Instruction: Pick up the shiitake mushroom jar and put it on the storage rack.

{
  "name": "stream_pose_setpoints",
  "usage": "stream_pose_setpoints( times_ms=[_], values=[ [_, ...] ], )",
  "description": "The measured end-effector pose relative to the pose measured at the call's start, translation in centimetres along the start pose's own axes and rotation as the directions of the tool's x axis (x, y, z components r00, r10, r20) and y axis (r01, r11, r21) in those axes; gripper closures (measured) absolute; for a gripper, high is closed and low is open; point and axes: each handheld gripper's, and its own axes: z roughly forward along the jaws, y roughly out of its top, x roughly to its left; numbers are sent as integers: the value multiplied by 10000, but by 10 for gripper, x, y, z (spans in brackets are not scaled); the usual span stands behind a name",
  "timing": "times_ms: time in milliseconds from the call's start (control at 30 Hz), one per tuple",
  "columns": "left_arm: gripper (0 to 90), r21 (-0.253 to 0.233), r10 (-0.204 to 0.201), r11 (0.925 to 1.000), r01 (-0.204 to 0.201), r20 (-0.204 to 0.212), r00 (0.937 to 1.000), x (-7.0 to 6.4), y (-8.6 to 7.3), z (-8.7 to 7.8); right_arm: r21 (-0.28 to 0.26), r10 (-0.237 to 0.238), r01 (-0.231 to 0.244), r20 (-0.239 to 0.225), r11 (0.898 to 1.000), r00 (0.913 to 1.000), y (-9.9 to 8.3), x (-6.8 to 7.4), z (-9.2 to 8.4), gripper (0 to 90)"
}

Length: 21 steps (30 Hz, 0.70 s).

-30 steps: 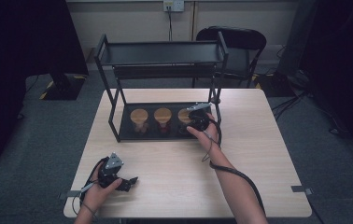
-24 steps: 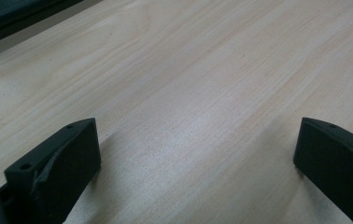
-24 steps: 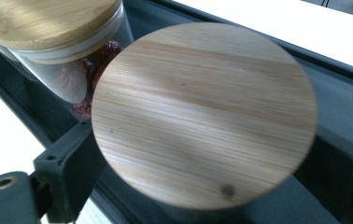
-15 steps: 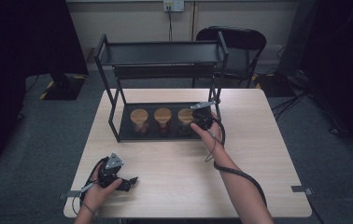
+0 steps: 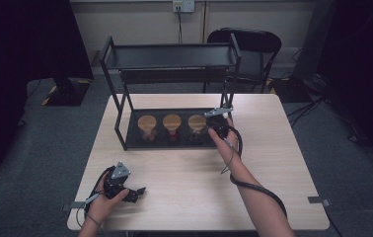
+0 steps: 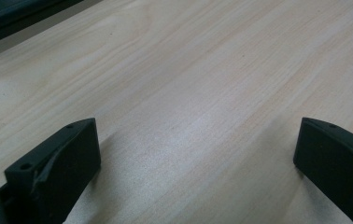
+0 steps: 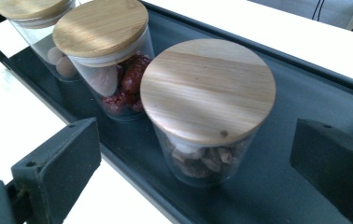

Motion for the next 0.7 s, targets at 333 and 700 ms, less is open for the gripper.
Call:
stream_pose_setpoints(
  times_ms=[333,700],
  values=[
    [2,4,2,10000,-2,0,10000,0,0,0,-74,-120,119,-88,9999,9999,-6,7,-10,13],
    [2,5,2,10000,-2,3,10000,0,0,0,-66,-188,187,-265,9998,9995,-15,10,-15,18]
  ],
)
